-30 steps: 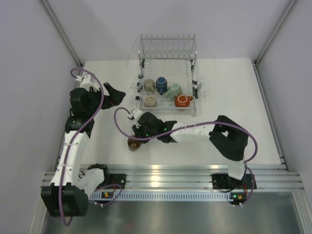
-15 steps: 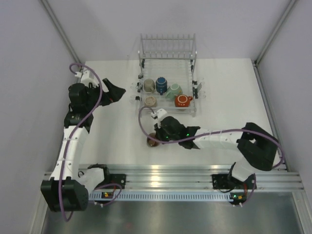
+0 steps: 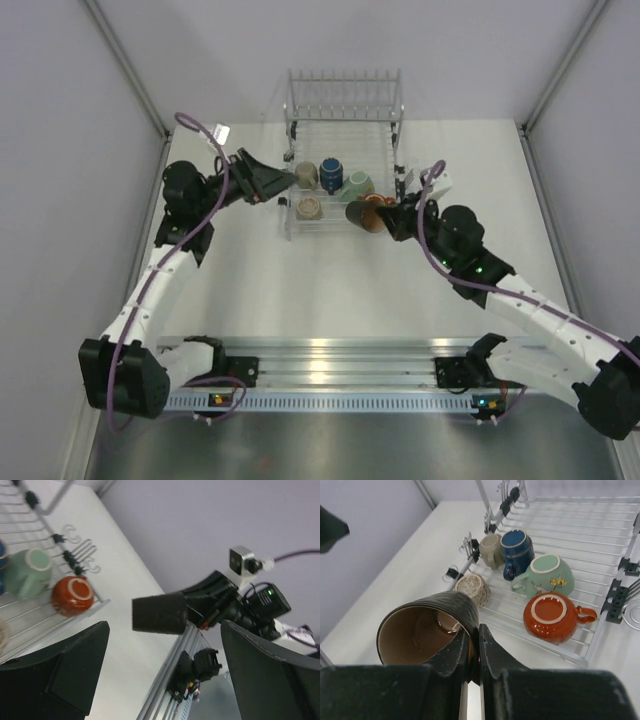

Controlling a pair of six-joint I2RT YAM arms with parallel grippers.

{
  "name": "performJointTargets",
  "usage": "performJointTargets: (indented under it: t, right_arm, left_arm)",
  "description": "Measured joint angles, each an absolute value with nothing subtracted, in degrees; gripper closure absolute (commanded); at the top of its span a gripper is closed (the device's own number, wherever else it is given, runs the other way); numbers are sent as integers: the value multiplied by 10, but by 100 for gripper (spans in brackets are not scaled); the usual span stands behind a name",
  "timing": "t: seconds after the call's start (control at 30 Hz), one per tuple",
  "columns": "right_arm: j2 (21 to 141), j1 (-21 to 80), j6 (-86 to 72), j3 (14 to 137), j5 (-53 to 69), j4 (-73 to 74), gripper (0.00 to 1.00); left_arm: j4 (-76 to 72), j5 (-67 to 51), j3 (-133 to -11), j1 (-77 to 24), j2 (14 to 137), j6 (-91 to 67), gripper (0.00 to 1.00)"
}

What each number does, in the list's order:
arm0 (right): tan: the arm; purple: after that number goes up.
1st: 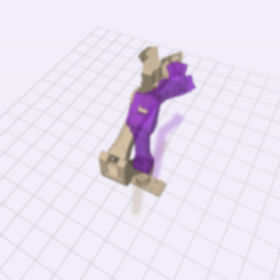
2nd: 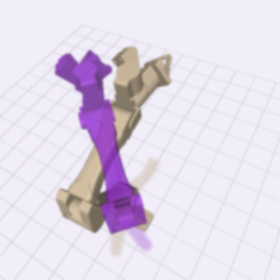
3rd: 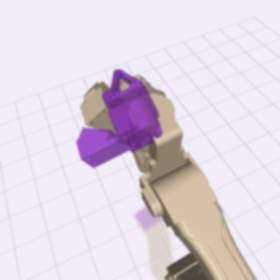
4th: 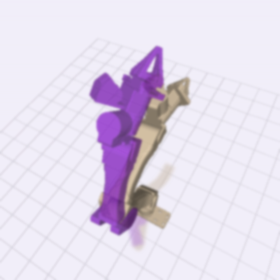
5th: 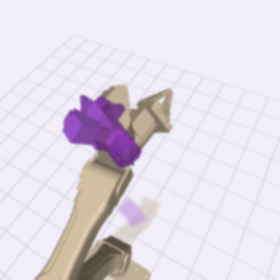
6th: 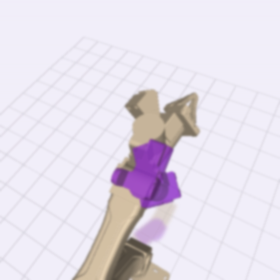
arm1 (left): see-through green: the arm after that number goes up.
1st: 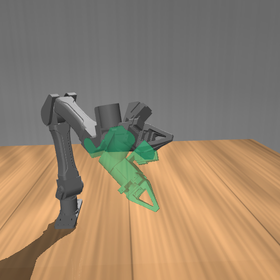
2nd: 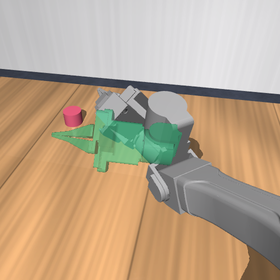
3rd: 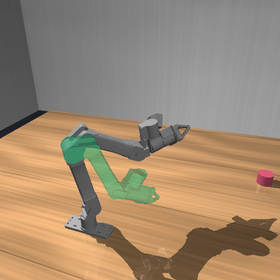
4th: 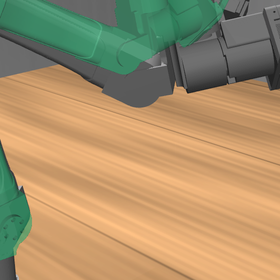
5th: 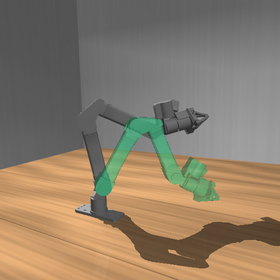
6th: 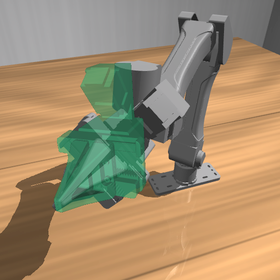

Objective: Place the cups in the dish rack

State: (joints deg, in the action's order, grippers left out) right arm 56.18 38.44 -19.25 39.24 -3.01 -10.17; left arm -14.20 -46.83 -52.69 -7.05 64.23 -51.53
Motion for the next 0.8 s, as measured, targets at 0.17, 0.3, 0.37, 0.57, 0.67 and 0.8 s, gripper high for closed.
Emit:
performJointTargets:
  t: [0.17, 0.3, 0.37, 0.57, 0.67, 0.8]
  right_arm:
    - [521, 331, -238, 390, 16, -112, 100]
    - [490, 293, -288, 373, 74, -120, 100]
    - [478, 277, -316, 364, 103, -132, 100]
    - [473, 233, -387, 360, 198, -159, 100]
    - [474, 217, -411, 359, 232, -172, 100]
    - [487, 205, -438, 359, 270, -190, 100]
  left_arm:
    - [-209, -478, -527, -200, 635, -482, 1]
    - [-236, -476, -527, -257, 627, -447, 1]
    - [-244, -470, -527, -267, 632, -430, 1]
    - [-252, -446, -527, -307, 676, -382, 1]
    - [-252, -429, -527, -312, 680, -357, 1]
    - [-253, -411, -527, -312, 681, -331, 1]
